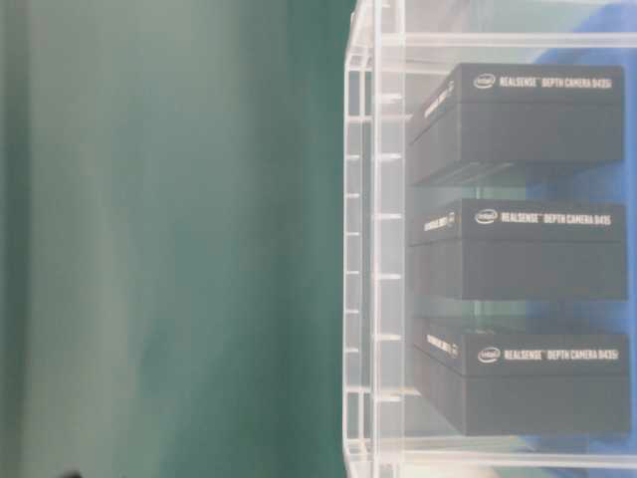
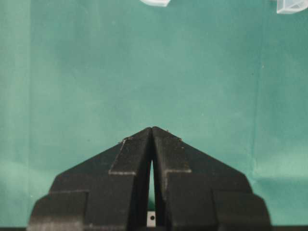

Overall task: Take the box out of the case with the left arm.
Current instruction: 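Move the left gripper over the middle black box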

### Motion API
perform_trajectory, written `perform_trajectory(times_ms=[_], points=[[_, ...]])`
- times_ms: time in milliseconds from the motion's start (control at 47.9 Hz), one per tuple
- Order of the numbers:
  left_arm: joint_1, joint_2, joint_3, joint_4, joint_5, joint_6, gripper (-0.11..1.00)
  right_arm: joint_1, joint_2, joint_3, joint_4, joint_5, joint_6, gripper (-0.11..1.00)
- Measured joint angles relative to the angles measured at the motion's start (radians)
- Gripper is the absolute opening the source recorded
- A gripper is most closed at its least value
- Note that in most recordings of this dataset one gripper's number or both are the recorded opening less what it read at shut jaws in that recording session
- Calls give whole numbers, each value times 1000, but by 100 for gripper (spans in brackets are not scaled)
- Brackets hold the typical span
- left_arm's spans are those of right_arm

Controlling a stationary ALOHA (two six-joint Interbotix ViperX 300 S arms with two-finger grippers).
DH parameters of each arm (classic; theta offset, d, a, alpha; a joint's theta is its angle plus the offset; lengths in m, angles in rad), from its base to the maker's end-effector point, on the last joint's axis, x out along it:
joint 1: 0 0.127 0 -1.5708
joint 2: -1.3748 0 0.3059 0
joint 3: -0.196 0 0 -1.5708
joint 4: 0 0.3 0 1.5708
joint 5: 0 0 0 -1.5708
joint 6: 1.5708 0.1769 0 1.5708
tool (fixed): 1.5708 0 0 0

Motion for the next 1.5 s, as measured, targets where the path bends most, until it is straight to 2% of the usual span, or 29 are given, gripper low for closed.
perform_trajectory(times_ms=[397,1128,1504], points=[[-84,230,-238,2,-6,-81,97,0,18,2,0,15,0,7],[-106,561,-617,9,3,-80,97,0,28,0,0,28,0,7],[-107,663,-733,9,48,-77,97,0,29,0,0,29,2,7]])
